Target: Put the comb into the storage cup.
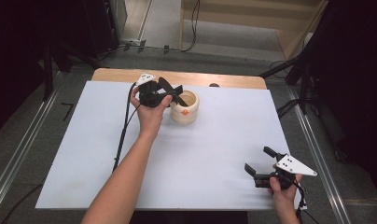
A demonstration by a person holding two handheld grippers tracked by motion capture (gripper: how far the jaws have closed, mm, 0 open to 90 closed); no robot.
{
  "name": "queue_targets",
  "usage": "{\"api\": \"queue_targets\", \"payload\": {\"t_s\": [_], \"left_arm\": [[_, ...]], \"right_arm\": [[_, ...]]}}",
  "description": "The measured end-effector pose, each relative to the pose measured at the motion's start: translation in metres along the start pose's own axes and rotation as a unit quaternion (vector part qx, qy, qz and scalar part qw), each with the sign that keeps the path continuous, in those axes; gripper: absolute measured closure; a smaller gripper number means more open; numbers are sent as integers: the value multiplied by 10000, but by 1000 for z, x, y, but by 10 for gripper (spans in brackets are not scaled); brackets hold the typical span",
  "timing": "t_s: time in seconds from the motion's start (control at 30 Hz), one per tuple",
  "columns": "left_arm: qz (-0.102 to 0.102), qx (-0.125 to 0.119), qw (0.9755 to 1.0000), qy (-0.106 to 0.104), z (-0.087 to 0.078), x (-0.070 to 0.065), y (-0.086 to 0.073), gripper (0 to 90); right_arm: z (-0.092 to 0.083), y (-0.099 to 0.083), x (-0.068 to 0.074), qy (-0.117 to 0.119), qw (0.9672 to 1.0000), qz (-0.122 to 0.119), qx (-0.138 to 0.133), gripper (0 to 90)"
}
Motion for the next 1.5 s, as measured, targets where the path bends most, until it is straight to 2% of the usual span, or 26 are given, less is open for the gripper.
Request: {"api": "queue_targets", "payload": {"t_s": [0.03, 0.07, 0.1, 0.17, 0.47, 0.57, 0.73, 1.17, 1.5], "left_arm": [[1, 4, 10000, -27, 0, -1, 0, 0], [14, 11, 10000, -45, -1, -1, 0, 0], [57, -6, 10000, 43, -2, -1, 0, 0], [80, -54, 10000, -5, -4, -2, 1, 0], [321, -157, 9994, 47, -15, -5, 4, 0], [345, -179, 9992, 54, -19, -5, 5, 0], [466, -123, 9988, 117, -24, -4, 1, 0], [579, -51, 9983, 99, -45, 0, -14, 0], [707, -80, 9975, 43, -62, -3, -18, 0]], "right_arm": [[0, 0, 0, 6, 10000, -3, 5, 0], [0, 0, 0, 0, 10000, -2, 4, 0], [0, 0, 0, -3, 10000, -10, 0, 0], [0, 0, 0, 0, 10000, -18, 0, 0], [0, 0, 0, -10, 10000, -12, -1, 0], [0, 0, 0, -14, 10000, -7, -2, 0], [0, 0, 0, -20, 10000, -1, 9, 0], [1, 0, 0, -33, 10000, -33, 30, 0], [1, 0, 0, -33, 10000, -35, 33, 0]]}}
Point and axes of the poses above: each handheld gripper's, and its own axes: z roughly forward along the jaws, y roughly out of its top, x roughly to its left, the point moved 7 cm from there along z, roughly forward along the jaws, and after that the axes turned 5 degrees about x, right-handed, at the moved point
